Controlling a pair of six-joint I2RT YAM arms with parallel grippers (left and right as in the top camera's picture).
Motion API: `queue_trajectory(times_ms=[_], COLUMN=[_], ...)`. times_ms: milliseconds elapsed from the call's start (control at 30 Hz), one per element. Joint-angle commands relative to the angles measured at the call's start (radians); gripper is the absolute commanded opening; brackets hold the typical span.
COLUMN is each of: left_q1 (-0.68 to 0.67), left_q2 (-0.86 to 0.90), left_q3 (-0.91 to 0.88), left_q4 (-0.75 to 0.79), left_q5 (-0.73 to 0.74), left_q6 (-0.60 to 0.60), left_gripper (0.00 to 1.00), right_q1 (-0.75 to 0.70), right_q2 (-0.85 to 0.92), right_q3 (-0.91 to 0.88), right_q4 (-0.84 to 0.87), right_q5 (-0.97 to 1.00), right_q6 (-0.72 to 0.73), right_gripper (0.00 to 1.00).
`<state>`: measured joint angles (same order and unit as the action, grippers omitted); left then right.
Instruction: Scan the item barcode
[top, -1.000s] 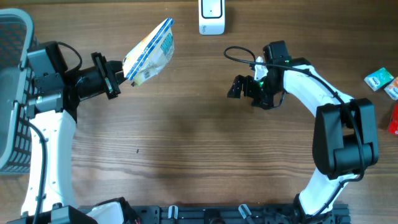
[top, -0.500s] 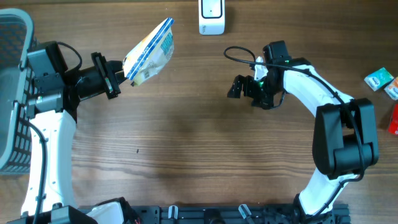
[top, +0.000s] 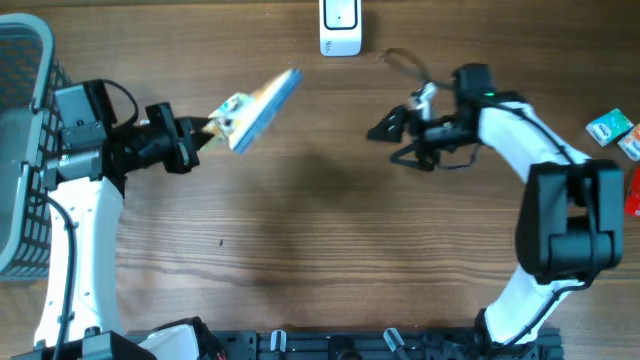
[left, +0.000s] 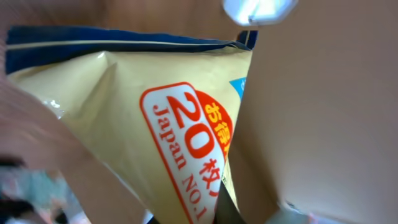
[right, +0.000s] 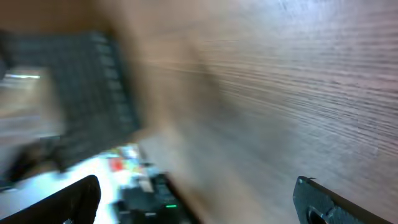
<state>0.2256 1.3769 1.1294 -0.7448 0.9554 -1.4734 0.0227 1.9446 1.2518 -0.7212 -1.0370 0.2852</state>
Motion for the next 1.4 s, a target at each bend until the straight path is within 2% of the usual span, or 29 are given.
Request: queue_trajectory(times_ms=[0, 100, 200, 333, 400, 467, 533, 700, 933, 1000, 1067, 1133, 1367], left_q1=[-0.068, -0.132, -0.188, -0.283, -0.311, -0.335, -0.347, -0.348, -0.347, -0.347, -0.347, -0.347, -0.349], left_q2=[-0.018, -0.007, 0.005, 0.010, 0.010, 0.010, 0.010, 0.010, 0.010, 0.010, 0.011, 0.011, 0.027], left_q3=[0.003, 0.003, 0.002, 0.002, 0.002, 0.002, 0.002, 0.002, 0.002, 0.002, 0.002, 0.002, 0.002], left_q4=[-0.067, -0.091, -0.088, -0.068, -0.069, -0.058, -0.027, 0.045, 0.129, 0.148, 0.151, 0.151, 0.135], left_q5=[-0.290, -0.414, -0.454, -0.452, -0.447, -0.372, -0.224, -0.090, -0.082, -0.119, -0.243, -0.305, -0.295], left_q6=[0.330, 0.452, 0.528, 0.806, 0.882, 0.975, 1.077, 1.073, 0.962, 0.929, 0.843, 0.776, 0.685], left_gripper=[0.05, 0.04, 0.04, 0.04, 0.04, 0.04, 0.04, 0.04, 0.04, 0.04, 0.04, 0.04, 0.04], right_q1=[-0.095, -0.143, -0.152, -0.132, -0.127, -0.115, -0.087, 0.047, 0.156, 0.164, 0.164, 0.164, 0.167], right_q2=[-0.021, -0.021, -0.021, -0.021, -0.021, -0.021, -0.021, -0.021, -0.021, -0.021, -0.021, -0.021, -0.021], right_q3=[0.005, 0.005, 0.005, 0.005, 0.005, 0.005, 0.005, 0.005, 0.005, 0.005, 0.005, 0.005, 0.005], right_q4=[-0.006, -0.060, -0.085, -0.095, -0.095, -0.094, -0.096, -0.094, 0.018, 0.019, 0.019, 0.026, 0.072], right_q5=[-0.211, -0.288, -0.348, -0.359, -0.406, -0.462, -0.511, -0.585, -0.584, -0.585, -0.585, -0.585, -0.584], right_q6=[-0.043, -0.158, -0.226, -0.256, -0.260, -0.265, -0.285, -0.267, -0.088, -0.072, -0.069, -0.046, 0.034], right_gripper=[1.00, 1.00, 1.00, 1.00, 1.00, 1.00, 1.00, 1.00, 1.00, 1.00, 1.00, 1.00, 0.97])
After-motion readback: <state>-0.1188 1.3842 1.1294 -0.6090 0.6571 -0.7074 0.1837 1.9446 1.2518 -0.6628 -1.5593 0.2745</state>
